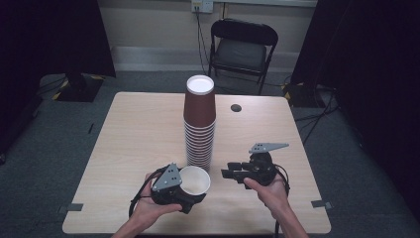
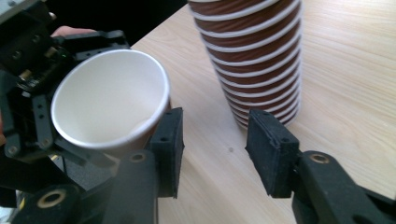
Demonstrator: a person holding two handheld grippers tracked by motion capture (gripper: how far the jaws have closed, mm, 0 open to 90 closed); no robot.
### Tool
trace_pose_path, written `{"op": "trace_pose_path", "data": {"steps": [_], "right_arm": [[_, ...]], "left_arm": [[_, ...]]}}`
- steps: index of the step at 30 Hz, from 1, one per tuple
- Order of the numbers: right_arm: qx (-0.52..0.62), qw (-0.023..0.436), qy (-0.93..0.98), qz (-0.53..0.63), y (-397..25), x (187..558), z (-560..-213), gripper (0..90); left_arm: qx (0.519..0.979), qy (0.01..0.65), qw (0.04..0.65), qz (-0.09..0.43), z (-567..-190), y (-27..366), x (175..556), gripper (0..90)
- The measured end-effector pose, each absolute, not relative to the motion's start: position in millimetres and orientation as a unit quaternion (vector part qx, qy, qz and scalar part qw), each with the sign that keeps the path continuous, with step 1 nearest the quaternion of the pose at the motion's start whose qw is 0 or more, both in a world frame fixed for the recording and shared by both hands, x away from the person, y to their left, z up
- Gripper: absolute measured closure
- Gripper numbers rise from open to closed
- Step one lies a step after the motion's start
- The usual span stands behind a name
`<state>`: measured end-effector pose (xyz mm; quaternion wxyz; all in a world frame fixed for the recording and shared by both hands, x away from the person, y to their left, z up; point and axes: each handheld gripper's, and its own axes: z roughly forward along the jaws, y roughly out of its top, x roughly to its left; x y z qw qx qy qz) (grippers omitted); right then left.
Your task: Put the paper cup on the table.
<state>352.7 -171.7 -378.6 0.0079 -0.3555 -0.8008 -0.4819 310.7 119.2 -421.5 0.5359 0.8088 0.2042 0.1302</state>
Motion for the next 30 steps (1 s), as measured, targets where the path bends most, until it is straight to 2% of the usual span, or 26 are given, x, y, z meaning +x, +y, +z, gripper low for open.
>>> {"op": "trace_pose_path", "data": {"steps": [17,25,30], "right_arm": [[-0.383,-0.026,-0.786,-0.486,-194.5,357.7,-379.7,46.8],[-0.392,-0.044,-0.782,-0.483,-195.2,361.6,-382.1,37.3],[-0.396,-0.051,-0.783,-0.477,-195.5,365.0,-384.1,35.0]], "left_arm": [[0.772,0.271,0.548,0.174,-406.4,173.3,324.5,9.6],[0.752,0.311,0.549,0.192,-401.9,189.9,337.3,9.6],[0.744,0.336,0.548,0.184,-403.5,196.2,348.3,9.6]]}}
